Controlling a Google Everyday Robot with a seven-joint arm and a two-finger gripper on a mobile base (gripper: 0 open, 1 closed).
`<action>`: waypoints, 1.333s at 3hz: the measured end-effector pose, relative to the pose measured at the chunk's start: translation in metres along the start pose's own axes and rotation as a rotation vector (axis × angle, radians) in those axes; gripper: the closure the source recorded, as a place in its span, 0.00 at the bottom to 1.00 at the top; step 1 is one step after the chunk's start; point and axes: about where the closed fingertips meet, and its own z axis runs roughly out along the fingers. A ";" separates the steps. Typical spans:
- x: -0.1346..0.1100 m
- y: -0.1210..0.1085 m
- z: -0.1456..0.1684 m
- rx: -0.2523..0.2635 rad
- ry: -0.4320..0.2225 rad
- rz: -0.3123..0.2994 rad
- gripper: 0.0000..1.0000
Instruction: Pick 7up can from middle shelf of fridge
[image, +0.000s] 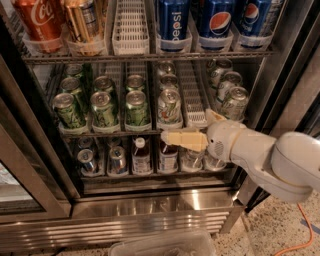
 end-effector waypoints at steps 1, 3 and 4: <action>0.025 -0.049 -0.025 0.157 -0.103 0.042 0.00; 0.025 -0.069 -0.035 0.231 -0.156 0.000 0.00; -0.006 -0.056 -0.027 0.206 -0.232 -0.053 0.00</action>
Offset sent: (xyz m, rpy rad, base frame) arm 0.0532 -0.0046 0.0622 0.1428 -0.4709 -0.2598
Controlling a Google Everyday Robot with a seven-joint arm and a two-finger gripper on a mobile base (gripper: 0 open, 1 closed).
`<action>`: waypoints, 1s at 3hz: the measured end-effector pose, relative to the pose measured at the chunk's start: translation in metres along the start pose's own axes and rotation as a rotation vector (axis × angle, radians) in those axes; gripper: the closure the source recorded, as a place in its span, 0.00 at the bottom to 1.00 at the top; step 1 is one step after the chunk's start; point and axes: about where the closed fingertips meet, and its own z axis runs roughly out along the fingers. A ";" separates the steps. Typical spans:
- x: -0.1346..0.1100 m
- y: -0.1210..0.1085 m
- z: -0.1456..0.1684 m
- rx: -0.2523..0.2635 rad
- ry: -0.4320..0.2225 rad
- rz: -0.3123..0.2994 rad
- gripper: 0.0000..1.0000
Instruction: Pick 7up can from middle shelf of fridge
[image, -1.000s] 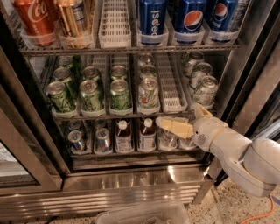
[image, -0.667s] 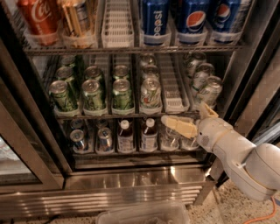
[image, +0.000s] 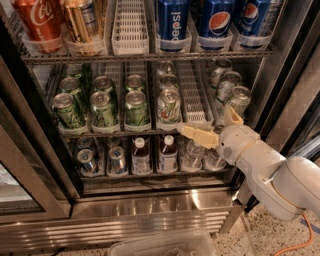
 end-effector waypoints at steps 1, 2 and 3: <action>-0.030 0.034 0.013 -0.061 -0.059 -0.006 0.00; -0.030 0.034 0.013 -0.061 -0.059 -0.006 0.00; -0.034 0.046 0.018 -0.128 -0.080 -0.008 0.00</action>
Offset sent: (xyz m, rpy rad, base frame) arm -0.0047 0.0320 0.0312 0.0265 -0.0585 0.0543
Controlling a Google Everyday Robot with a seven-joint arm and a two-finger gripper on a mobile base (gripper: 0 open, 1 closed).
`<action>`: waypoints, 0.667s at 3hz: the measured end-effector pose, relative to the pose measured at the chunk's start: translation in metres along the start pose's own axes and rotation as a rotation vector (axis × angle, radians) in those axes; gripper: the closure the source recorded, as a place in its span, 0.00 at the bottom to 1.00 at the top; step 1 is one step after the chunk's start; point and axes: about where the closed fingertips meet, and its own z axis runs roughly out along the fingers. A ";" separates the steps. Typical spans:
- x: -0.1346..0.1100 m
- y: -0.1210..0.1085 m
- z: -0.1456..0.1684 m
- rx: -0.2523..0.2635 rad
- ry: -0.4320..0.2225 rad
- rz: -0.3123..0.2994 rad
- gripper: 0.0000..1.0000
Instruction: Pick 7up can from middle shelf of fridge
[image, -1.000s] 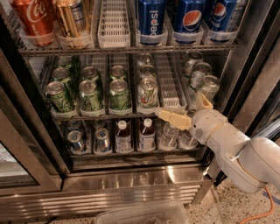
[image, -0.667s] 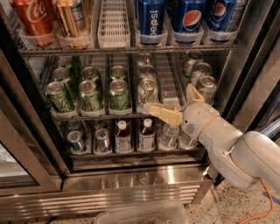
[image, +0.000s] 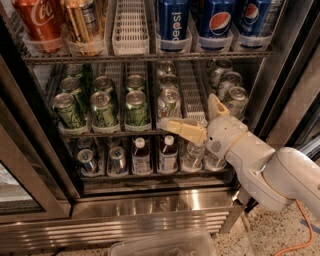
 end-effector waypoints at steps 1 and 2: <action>-0.002 0.018 0.012 -0.122 -0.013 -0.003 0.00; 0.005 0.038 0.021 -0.266 0.017 -0.008 0.00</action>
Offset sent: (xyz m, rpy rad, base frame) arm -0.0152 0.0584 -0.0151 -0.0690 -0.0029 0.4424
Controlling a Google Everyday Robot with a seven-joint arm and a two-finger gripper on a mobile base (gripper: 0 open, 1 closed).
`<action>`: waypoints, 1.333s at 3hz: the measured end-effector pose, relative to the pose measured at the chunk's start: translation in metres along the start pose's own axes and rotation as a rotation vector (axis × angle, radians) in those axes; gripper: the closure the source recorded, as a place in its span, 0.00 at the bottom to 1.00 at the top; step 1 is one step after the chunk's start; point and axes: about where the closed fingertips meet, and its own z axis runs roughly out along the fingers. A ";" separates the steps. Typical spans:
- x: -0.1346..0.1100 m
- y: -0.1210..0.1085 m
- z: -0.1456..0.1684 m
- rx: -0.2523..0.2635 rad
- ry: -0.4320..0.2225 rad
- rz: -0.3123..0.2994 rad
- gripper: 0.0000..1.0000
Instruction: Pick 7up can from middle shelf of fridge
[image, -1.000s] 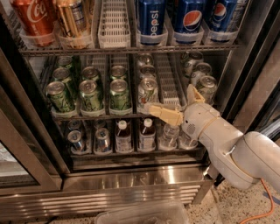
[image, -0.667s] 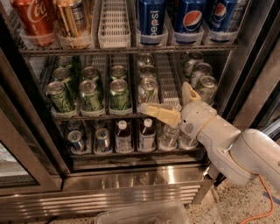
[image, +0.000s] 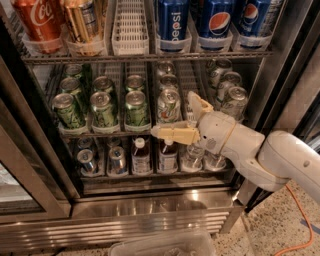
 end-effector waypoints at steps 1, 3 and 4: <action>0.017 0.003 0.001 -0.084 0.057 0.011 0.00; 0.032 -0.016 -0.006 -0.076 0.095 0.010 0.00; 0.027 -0.024 0.001 -0.035 0.059 -0.008 0.00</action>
Offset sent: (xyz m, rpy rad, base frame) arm 0.0046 -0.0177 -0.0446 -0.0938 0.0903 0.1251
